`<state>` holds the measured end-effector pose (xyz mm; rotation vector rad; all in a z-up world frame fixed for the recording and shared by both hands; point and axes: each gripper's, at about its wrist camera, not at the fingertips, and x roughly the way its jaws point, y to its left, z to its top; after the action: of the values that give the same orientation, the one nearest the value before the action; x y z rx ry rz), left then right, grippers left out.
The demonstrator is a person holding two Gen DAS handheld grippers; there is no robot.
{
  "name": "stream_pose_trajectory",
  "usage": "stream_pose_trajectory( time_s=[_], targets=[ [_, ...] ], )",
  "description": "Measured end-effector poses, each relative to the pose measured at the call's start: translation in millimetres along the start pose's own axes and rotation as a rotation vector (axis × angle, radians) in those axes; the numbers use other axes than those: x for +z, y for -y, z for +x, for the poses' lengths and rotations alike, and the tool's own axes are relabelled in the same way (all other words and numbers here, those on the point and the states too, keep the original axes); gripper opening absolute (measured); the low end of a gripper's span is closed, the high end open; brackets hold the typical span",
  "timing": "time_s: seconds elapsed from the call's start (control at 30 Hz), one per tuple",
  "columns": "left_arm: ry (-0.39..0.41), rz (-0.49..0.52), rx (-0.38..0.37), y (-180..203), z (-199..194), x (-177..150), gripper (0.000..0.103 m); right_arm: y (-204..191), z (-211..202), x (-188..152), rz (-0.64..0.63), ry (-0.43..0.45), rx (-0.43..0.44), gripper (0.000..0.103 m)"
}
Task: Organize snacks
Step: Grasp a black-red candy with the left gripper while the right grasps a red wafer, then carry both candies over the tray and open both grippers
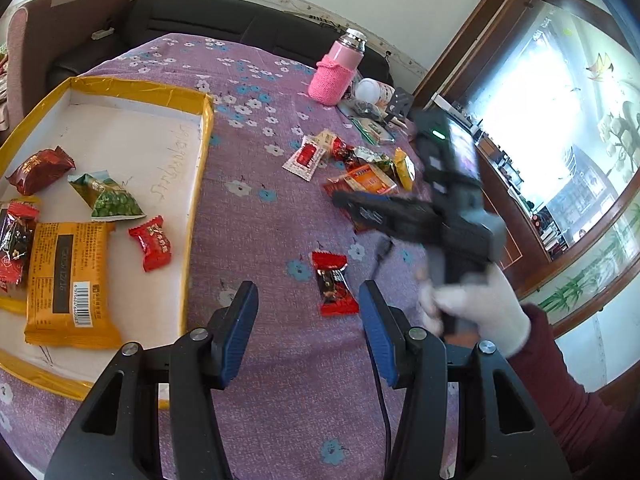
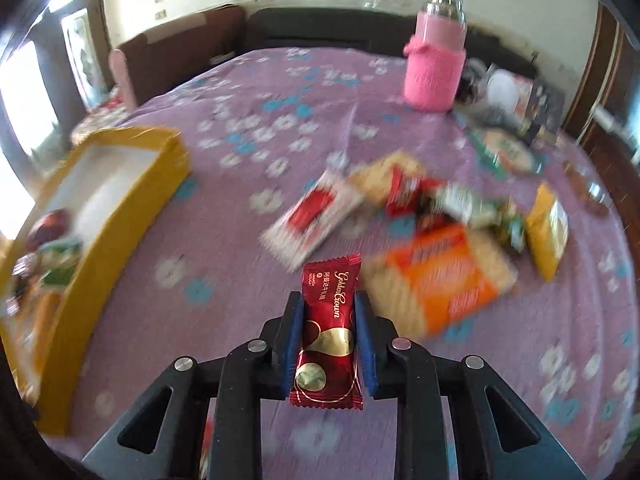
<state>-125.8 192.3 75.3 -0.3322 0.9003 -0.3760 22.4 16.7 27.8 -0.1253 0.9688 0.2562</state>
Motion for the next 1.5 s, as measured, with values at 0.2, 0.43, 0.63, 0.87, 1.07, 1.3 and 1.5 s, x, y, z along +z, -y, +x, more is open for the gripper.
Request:
stream_pose_trajectory(
  time_s=[0.2, 0.43, 0.63, 0.87, 1.07, 1.3, 1.5],
  targets=[
    [-0.056, 0.054, 0.010, 22.1, 26.1, -4.3, 0.051, 53.0, -54.5, -51.5, 0.167, 0.036, 0.172, 0.026],
    [-0.133, 0.146, 0.109, 47.7, 89.1, -2.6, 0.051, 100.3, -96.2, -87.2, 0.244, 0.096, 0.232, 0.011],
    [-0.126, 0.315, 0.282, 65.8, 117.0, -5.6, 0.026, 98.6, -83.2, -97.1, 0.200, 0.085, 0.206, 0.042],
    [-0.132, 0.291, 0.255, 64.2, 106.3, -10.3, 0.023, 77.0, -53.7, -87.9, 0.098, 0.031, 0.207, 0.057],
    [-0.064, 0.220, 0.204, 58.4, 75.0, -3.8, 0.023, 54.1, -44.9, -92.1, 0.008, 0.026, 0.118, 0.053],
    [0.091, 0.102, 0.104, 31.6, 2.3, 5.1, 0.023, 57.4, -56.5, -96.2, 0.039, 0.056, 0.094, 0.026],
    [0.271, 0.014, 0.000, 6.1, -90.1, 28.2, 0.024, 66.4, -114.5, -74.9, 0.140, 0.174, 0.276, 0.026]
  ],
)
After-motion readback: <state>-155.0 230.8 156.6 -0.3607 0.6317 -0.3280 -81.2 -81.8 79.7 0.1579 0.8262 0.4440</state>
